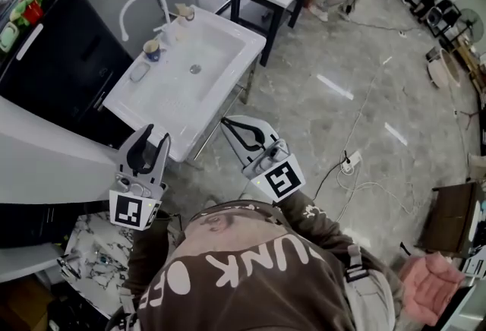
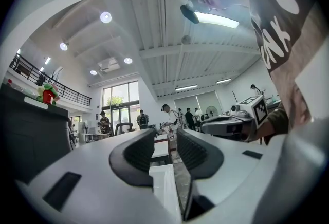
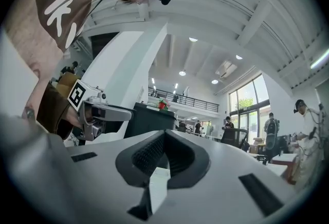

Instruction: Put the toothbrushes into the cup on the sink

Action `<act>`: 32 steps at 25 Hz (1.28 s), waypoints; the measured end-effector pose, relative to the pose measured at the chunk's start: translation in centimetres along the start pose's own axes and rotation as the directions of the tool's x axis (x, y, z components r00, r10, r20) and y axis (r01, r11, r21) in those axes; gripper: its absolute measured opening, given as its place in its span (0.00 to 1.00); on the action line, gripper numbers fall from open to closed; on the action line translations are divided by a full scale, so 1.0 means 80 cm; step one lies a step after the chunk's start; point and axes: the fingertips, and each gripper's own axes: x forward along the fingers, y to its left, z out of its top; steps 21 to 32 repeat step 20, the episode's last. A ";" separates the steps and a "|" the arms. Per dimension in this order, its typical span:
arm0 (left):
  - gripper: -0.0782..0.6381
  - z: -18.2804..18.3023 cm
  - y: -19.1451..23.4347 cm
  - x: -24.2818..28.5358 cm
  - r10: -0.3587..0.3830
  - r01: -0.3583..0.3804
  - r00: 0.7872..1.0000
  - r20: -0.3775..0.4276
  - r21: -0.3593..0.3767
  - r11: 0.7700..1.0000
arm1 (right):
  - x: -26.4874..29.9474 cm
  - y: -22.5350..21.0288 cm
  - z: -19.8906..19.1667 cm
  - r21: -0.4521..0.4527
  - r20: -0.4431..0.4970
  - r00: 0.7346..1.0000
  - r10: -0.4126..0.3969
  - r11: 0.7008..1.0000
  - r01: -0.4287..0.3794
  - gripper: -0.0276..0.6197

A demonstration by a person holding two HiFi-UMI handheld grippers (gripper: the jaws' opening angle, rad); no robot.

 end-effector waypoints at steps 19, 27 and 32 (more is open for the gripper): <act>0.28 0.002 0.008 -0.017 0.018 -0.018 1.000 0.012 0.000 1.000 | 0.004 0.009 0.011 -0.026 0.011 1.000 -0.010 1.000 0.010 0.06; 0.28 0.003 0.009 -0.018 0.020 -0.020 1.000 0.011 -0.001 1.000 | 0.005 0.010 0.012 -0.026 0.014 1.000 -0.010 1.000 0.010 0.06; 0.28 0.003 0.009 -0.018 0.020 -0.020 1.000 0.011 -0.001 1.000 | 0.005 0.010 0.012 -0.026 0.014 1.000 -0.010 1.000 0.010 0.06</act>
